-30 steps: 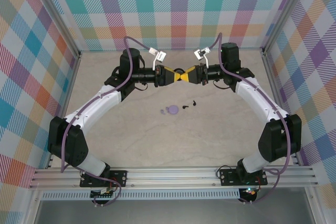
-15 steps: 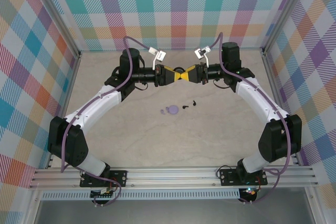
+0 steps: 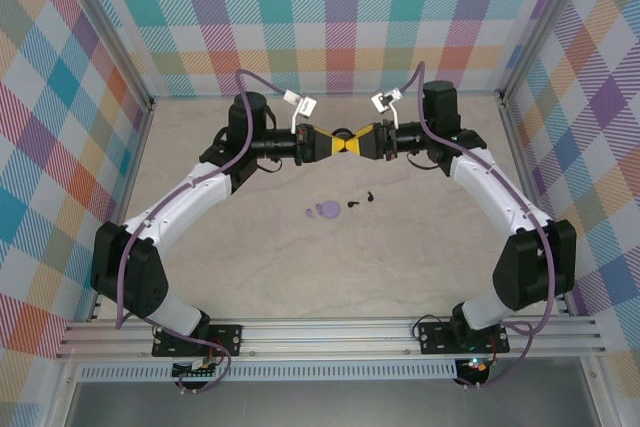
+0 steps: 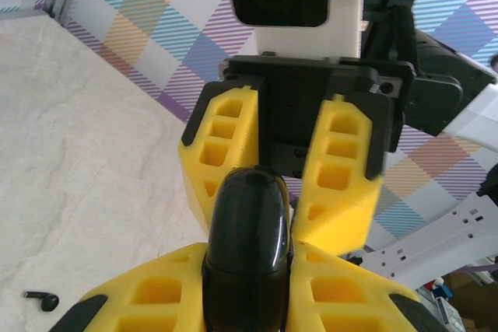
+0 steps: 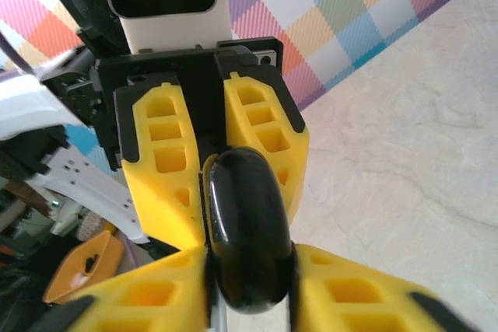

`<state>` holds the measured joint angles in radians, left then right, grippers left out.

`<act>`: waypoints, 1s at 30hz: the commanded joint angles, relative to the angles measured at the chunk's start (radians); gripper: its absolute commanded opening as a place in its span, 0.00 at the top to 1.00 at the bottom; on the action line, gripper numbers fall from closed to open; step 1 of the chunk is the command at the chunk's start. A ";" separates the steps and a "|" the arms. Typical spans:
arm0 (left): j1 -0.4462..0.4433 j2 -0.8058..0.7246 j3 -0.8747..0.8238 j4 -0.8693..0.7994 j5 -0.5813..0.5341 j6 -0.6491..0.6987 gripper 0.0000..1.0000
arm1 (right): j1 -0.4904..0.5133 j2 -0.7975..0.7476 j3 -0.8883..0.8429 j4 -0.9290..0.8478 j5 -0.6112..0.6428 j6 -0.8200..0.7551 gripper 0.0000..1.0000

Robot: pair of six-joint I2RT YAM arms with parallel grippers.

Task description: Insert the wireless bluetooth earbuds into the charging case

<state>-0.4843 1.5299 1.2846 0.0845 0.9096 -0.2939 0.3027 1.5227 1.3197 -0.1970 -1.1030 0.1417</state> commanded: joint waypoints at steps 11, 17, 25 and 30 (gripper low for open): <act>-0.037 -0.122 -0.079 0.007 -0.095 0.498 0.89 | 0.027 -0.120 0.036 -0.264 0.255 -0.174 0.48; -0.037 -0.097 -0.044 -0.029 -0.014 0.550 0.90 | 0.061 -0.127 0.052 -0.331 0.282 -0.228 0.44; -0.042 -0.093 -0.045 -0.022 -0.007 0.545 0.91 | 0.075 -0.130 0.066 -0.342 0.296 -0.231 0.43; -0.045 -0.094 -0.045 -0.053 -0.017 0.561 0.92 | 0.075 -0.140 0.066 -0.321 0.315 -0.217 0.45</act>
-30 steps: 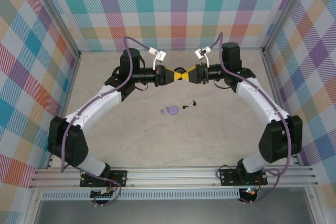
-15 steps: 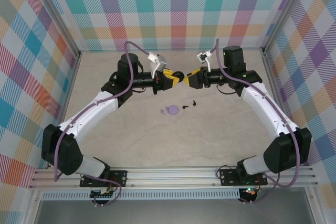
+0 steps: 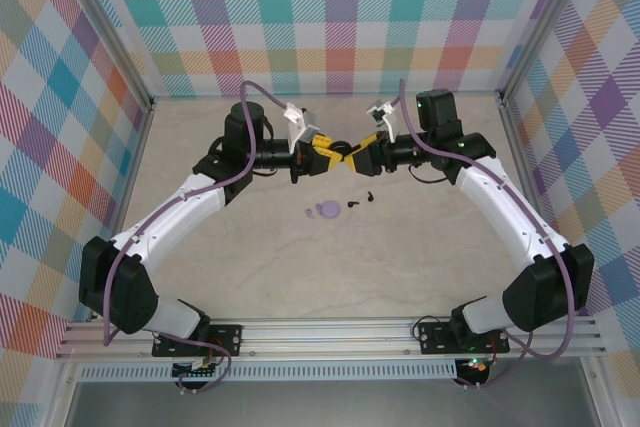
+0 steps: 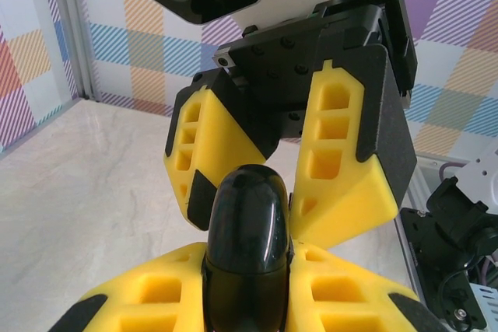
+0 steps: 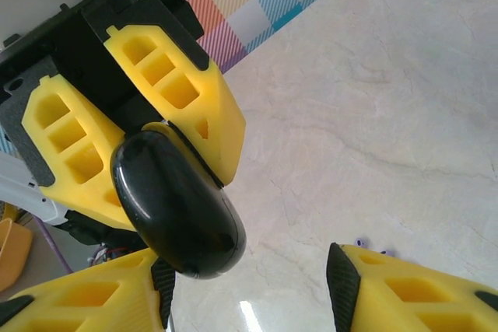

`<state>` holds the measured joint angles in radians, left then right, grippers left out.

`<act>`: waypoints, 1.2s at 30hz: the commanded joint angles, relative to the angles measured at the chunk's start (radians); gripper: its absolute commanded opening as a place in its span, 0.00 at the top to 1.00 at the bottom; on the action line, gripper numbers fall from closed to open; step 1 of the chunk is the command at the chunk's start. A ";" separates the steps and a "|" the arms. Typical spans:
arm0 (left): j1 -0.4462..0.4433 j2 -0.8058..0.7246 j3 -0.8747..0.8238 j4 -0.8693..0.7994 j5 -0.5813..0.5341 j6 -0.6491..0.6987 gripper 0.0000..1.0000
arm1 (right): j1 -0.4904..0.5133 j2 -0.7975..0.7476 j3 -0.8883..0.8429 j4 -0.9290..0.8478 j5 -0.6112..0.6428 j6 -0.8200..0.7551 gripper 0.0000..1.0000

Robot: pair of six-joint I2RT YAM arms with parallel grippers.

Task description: Insert the wireless bluetooth earbuds into the charging case

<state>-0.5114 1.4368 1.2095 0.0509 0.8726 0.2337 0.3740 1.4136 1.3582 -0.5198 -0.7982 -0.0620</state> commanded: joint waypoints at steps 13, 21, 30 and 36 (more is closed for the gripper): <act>-0.041 -0.005 0.030 -0.071 0.027 0.073 0.94 | 0.005 -0.053 0.019 0.046 0.122 0.038 0.48; -0.042 -0.011 0.028 -0.072 0.042 0.077 0.94 | 0.004 -0.055 0.019 0.036 0.158 0.042 0.46; -0.044 -0.003 0.021 -0.049 -0.004 0.040 0.95 | 0.005 -0.076 0.018 0.031 0.157 0.043 0.43; -0.037 0.010 -0.011 0.010 -0.076 -0.023 0.95 | 0.003 -0.135 -0.027 0.069 0.296 0.090 0.39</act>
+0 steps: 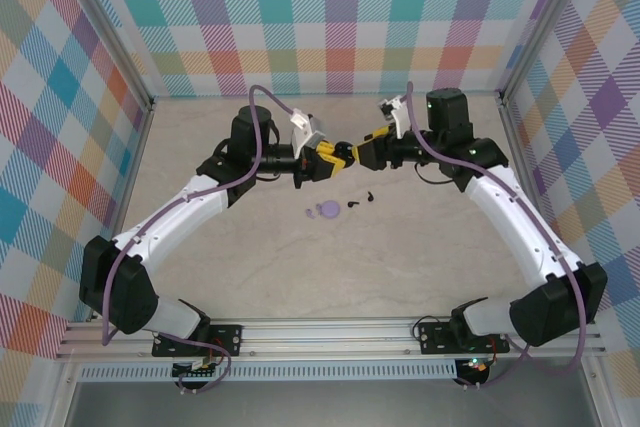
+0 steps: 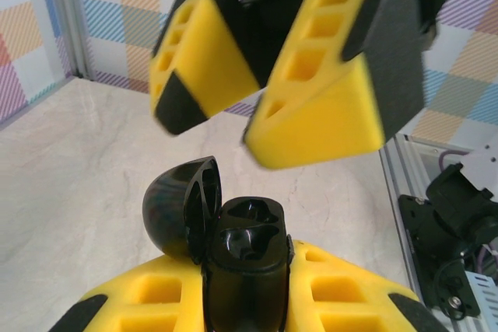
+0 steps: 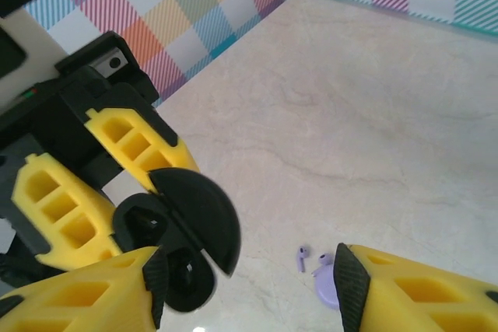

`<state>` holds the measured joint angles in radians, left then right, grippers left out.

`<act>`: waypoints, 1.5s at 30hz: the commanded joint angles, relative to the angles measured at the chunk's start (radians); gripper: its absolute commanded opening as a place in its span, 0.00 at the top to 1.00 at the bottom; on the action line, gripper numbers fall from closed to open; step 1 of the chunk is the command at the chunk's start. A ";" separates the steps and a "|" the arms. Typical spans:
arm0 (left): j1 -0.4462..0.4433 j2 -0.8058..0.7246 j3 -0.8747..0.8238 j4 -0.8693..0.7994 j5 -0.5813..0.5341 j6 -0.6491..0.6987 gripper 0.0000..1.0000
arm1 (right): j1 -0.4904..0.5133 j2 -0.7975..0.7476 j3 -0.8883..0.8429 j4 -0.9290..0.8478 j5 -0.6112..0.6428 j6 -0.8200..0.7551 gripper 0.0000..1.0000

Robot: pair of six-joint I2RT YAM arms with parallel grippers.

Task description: Insert the wireless bluetooth earbuds into the charging case

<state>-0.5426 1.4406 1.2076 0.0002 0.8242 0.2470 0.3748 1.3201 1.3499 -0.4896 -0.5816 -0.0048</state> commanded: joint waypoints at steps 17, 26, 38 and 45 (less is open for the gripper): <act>-0.014 -0.129 -0.153 0.112 -0.004 -0.141 0.95 | -0.066 0.188 -0.046 -0.159 0.312 0.140 0.41; -0.036 -0.224 -0.257 0.147 -0.086 -0.202 0.96 | -0.066 0.367 -0.057 -0.130 0.276 0.170 0.57; -0.039 -0.284 -0.310 0.146 -0.110 -0.231 0.96 | -0.052 0.589 0.024 -0.170 0.360 0.160 0.79; -0.041 -0.284 -0.315 0.155 -0.115 -0.244 0.96 | -0.034 0.668 0.080 -0.192 0.417 0.158 0.83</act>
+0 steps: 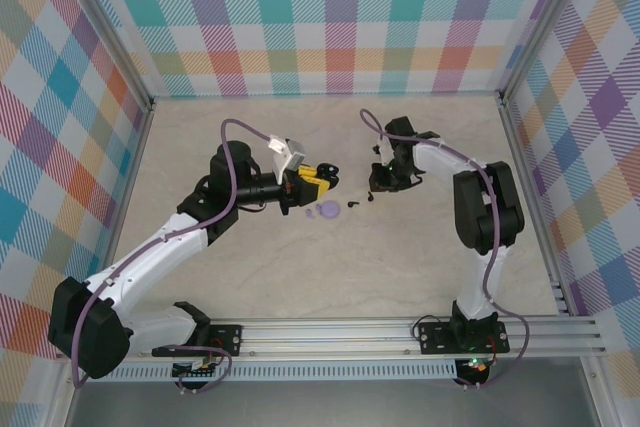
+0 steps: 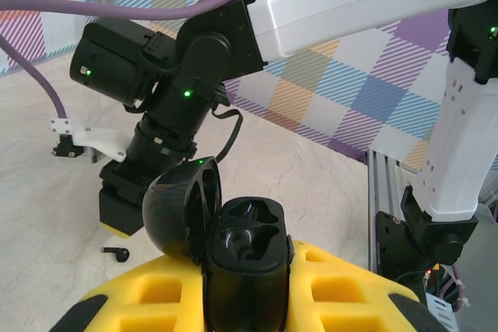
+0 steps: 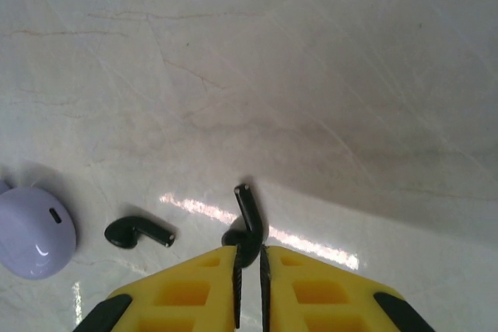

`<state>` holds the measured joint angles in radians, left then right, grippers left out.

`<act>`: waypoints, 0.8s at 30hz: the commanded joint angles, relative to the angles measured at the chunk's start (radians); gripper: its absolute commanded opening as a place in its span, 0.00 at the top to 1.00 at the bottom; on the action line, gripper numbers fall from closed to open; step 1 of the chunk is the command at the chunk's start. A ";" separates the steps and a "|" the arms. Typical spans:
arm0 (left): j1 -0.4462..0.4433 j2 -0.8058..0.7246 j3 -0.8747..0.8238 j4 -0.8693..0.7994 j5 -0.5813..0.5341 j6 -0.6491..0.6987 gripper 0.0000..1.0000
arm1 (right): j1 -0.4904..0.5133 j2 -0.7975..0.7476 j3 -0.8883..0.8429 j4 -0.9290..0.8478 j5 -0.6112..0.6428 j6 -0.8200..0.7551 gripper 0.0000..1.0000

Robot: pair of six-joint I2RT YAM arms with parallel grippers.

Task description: Insert the wireless bluetooth earbuds into the charging case

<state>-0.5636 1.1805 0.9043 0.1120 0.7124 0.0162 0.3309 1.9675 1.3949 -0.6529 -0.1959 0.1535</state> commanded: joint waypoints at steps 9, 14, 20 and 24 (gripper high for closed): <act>-0.021 -0.024 -0.013 0.049 -0.002 -0.023 0.96 | 0.026 0.090 0.096 -0.048 0.095 0.003 0.83; -0.021 -0.024 -0.015 0.052 -0.004 -0.026 0.96 | 0.040 0.121 0.119 -0.056 0.098 -0.015 0.84; -0.021 -0.024 -0.017 0.049 -0.007 -0.026 0.96 | 0.056 0.135 0.129 -0.066 0.061 -0.047 0.83; -0.021 -0.025 -0.018 0.048 -0.007 -0.026 0.96 | 0.059 0.144 0.134 -0.081 0.051 -0.068 0.83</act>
<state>-0.5682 1.1805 0.8932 0.1204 0.7116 -0.0048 0.3817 2.0869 1.5021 -0.6960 -0.1169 0.1196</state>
